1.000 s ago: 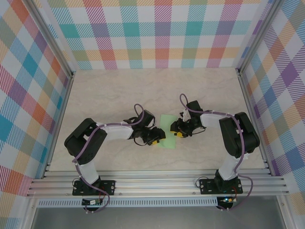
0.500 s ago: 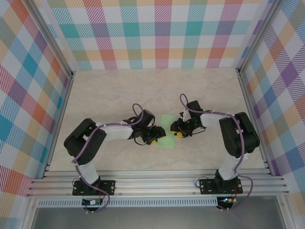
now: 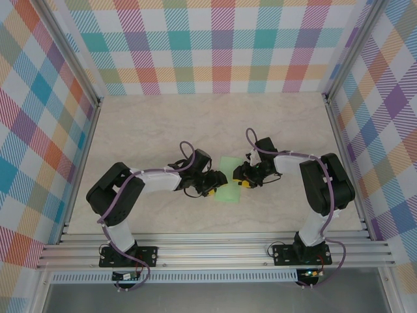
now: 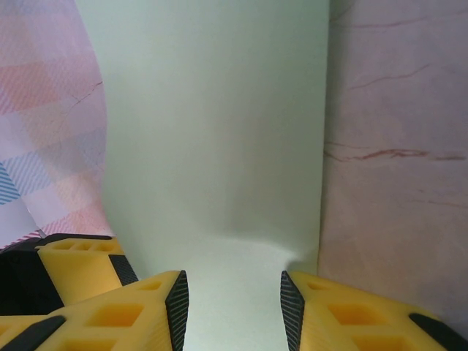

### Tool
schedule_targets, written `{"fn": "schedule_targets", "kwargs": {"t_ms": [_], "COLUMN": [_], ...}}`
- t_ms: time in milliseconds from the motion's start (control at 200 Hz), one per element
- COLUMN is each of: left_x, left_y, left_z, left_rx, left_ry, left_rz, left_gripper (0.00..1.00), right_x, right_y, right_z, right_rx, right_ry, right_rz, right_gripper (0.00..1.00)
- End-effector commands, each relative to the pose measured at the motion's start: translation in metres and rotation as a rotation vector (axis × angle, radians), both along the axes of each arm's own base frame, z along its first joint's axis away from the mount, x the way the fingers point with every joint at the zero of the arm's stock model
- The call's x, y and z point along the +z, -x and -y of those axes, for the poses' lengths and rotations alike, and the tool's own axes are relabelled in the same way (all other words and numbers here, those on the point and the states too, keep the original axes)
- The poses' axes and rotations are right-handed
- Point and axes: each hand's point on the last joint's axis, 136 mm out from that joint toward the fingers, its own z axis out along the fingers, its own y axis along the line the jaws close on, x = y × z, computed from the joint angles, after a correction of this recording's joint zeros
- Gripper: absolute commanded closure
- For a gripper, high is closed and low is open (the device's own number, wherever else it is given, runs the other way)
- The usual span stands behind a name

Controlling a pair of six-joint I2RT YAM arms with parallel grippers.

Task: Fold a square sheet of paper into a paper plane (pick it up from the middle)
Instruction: Fold the triangle a second time at the center of the table.

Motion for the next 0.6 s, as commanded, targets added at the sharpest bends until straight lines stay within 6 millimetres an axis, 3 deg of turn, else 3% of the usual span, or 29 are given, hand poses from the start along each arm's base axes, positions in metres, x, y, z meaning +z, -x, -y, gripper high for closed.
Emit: {"fn": "schedule_targets", "kwargs": {"t_ms": [0, 240, 595], "left_x": [-0.008, -0.006, 0.006], "left_y": [0.003, -0.002, -0.016], "left_z": [0.004, -0.002, 0.011], "left_rx": [0.008, 0.073, 0.023], "left_ry": [0.009, 0.023, 0.093], "left_rz": [-0.022, -0.003, 0.047], "left_gripper": [0.45, 0.45, 0.45], "right_x": [-0.029, -0.027, -0.027], "right_y": [0.011, 0.009, 0.01], "right_z": [0.011, 0.009, 0.009], "right_rx": [-0.012, -0.012, -0.01], "right_ry": [0.076, 0.07, 0.07], "right_rz": [-0.054, -0.051, -0.053], "right_gripper": [0.59, 0.59, 0.59]}}
